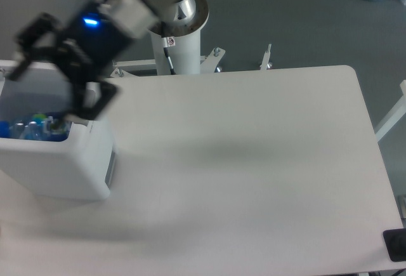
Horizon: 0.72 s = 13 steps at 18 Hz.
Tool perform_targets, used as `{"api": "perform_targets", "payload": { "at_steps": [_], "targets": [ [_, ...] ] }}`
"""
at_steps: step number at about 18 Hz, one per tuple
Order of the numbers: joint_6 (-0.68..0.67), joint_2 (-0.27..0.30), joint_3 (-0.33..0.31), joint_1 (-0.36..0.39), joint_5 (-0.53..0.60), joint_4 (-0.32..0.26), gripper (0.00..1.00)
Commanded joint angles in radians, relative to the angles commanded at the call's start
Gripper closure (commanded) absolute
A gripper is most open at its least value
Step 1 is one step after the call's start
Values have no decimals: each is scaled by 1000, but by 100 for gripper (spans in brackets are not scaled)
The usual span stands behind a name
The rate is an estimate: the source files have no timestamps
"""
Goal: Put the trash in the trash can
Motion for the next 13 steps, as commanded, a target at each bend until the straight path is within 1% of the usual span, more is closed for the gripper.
{"api": "perform_targets", "payload": {
  "at_steps": [2,4,6,7,9,10,11,13],
  "targets": [
    [78,-3,-47,57,6,-2,0],
    [135,-3,-103,94,46,-3,0],
    [207,-9,-152,115,142,-3,0],
    [250,-23,-169,115,219,-3,0],
    [328,-57,-183,115,384,-3,0],
    [365,-61,-190,115,446,-2,0],
    [400,-64,-198,115,486,-3,0],
    [479,-92,-215,117,534,0,0]
  ]
}}
